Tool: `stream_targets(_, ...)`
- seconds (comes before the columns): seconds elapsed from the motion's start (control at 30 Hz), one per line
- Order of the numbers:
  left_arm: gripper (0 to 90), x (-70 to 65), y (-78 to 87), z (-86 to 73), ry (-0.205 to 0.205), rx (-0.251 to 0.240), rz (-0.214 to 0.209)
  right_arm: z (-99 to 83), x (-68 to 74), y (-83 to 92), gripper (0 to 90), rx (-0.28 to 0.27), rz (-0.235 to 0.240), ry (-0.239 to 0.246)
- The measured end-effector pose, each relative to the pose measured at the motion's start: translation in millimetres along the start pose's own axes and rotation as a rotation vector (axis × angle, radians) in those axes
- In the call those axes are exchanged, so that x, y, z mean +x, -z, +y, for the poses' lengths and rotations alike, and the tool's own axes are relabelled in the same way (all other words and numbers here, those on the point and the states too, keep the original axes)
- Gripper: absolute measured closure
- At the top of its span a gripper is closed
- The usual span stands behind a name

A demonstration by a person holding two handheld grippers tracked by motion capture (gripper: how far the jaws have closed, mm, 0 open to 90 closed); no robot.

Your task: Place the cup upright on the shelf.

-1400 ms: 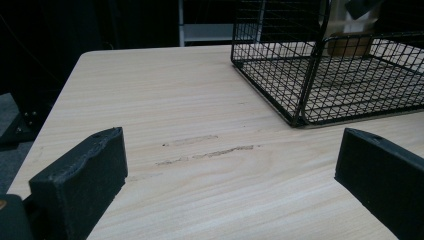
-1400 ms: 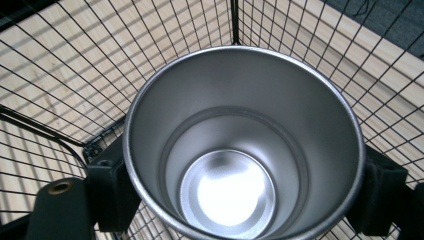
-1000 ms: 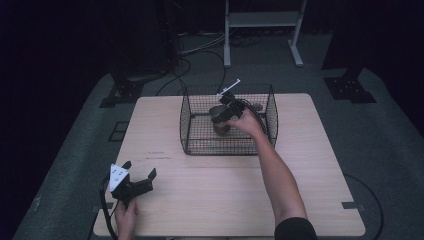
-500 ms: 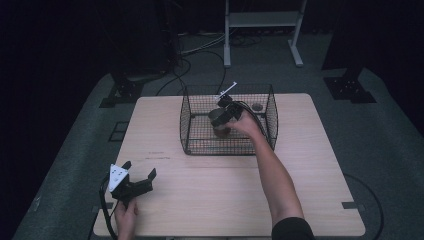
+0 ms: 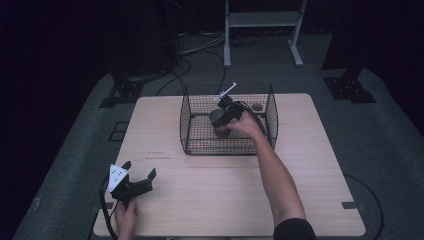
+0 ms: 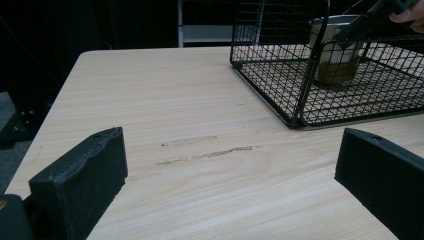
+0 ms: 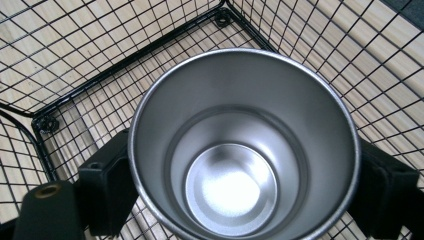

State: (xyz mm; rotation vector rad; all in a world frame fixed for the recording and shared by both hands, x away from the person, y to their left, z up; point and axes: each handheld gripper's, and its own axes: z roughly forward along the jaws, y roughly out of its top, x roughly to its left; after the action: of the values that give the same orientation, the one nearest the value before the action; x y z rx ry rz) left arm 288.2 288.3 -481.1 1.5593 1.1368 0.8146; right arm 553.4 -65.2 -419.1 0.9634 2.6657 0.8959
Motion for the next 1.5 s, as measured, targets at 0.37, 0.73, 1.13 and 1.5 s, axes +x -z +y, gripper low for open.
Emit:
stream_targets(0.37,0.0,-0.2,-0.1,0.0,0.000,-0.001,0.001,-1.9,1.5,-0.1,12.3,0.020,-0.001,0.015)
stream_targets(0.73,0.0,-0.3,-0.2,0.0,0.000,-0.001,0.002,-1.7,3.2,0.8,8.7,0.019,-0.007,0.005)
stream_targets(1.13,0.0,0.3,-0.5,0.0,0.005,0.000,0.002,1.3,3.6,9.6,3.8,-0.025,0.011,-0.007)
stream_targets(1.5,0.0,0.5,-1.6,0.0,0.009,-0.004,0.010,3.6,0.8,36.2,3.0,-0.109,0.011,-0.028)
